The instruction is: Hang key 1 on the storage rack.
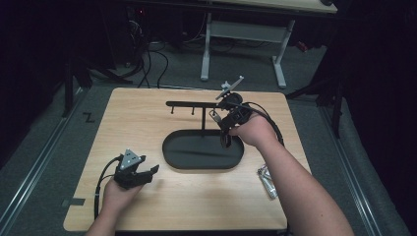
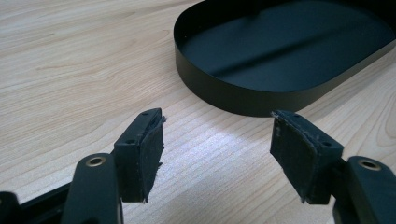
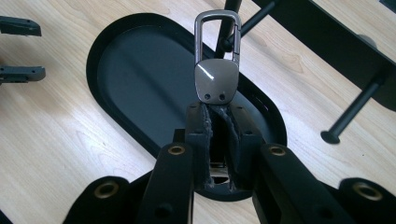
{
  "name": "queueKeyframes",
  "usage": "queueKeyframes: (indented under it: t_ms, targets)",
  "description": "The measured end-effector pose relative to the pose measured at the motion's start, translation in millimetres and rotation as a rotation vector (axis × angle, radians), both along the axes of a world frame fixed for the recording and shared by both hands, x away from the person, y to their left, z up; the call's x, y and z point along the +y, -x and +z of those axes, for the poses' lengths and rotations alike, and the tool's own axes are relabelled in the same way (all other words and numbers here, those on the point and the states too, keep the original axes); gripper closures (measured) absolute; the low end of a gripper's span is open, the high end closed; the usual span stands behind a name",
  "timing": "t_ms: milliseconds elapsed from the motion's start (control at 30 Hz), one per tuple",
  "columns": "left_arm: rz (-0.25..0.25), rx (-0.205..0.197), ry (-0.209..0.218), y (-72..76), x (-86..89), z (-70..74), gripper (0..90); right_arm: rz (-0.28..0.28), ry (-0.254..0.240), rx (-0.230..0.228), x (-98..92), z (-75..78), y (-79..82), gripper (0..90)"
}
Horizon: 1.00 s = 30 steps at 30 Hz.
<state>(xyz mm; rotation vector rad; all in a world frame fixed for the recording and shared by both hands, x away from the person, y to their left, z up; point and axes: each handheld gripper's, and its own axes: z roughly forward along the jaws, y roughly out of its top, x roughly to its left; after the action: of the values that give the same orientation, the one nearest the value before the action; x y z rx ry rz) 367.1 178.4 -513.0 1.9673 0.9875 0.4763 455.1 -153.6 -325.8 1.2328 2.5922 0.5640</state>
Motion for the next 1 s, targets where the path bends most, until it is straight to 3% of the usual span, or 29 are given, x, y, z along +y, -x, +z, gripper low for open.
queueKeyframes:
  t_ms: [1000]
  targets:
    - [-0.015,0.018,-0.02,-2.2,-2.8,-3.3,35.0,-0.053,0.033,-0.01,4.9,-17.9,-12.8,80.5]
